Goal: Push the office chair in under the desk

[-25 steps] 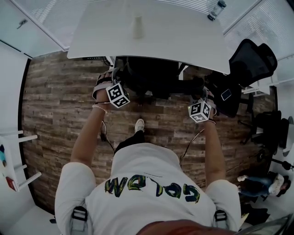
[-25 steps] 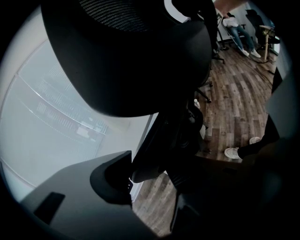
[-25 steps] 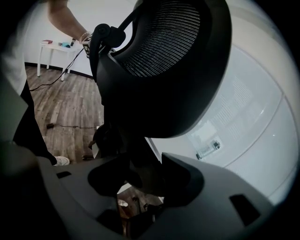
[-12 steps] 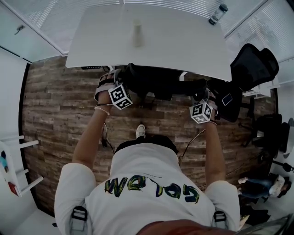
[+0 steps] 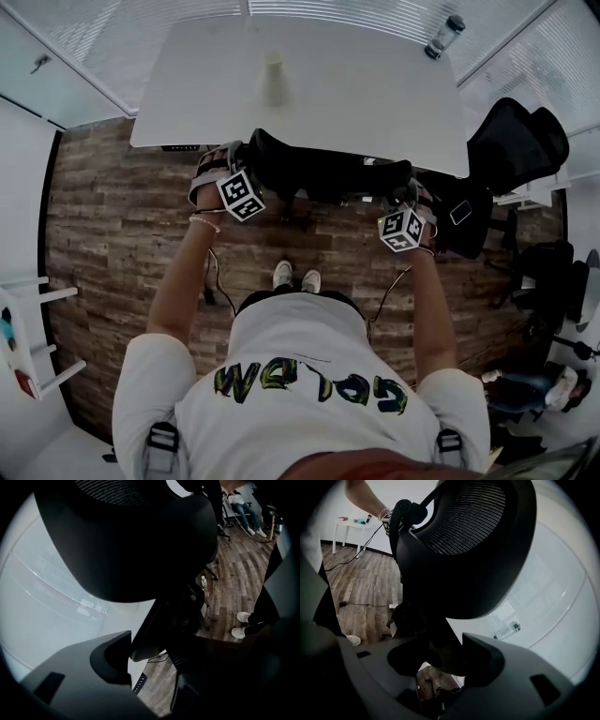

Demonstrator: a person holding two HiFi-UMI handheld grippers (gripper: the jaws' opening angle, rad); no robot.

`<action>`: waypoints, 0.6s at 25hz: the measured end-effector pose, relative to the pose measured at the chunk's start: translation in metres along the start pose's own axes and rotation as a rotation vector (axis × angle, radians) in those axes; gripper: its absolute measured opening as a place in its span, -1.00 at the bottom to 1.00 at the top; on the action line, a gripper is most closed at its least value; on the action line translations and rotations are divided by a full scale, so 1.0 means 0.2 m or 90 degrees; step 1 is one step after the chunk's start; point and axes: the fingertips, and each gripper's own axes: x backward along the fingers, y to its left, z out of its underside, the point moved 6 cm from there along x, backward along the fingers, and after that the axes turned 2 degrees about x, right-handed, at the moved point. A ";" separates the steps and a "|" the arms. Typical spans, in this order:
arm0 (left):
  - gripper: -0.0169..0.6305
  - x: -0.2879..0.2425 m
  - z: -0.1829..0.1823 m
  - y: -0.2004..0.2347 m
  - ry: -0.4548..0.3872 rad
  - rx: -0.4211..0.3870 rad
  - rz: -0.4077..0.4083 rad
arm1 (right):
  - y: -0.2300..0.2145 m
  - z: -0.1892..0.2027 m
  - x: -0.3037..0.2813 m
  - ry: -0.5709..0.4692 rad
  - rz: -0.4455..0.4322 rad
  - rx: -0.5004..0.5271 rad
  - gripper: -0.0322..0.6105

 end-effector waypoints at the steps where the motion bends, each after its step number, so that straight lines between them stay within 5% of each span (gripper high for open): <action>1: -0.25 -0.01 0.00 0.01 0.001 0.000 -0.002 | -0.01 0.00 -0.01 0.000 0.000 0.000 -0.20; 15: -0.24 -0.05 -0.07 0.02 0.005 0.006 -0.009 | -0.10 0.04 -0.11 0.009 0.008 0.032 -0.20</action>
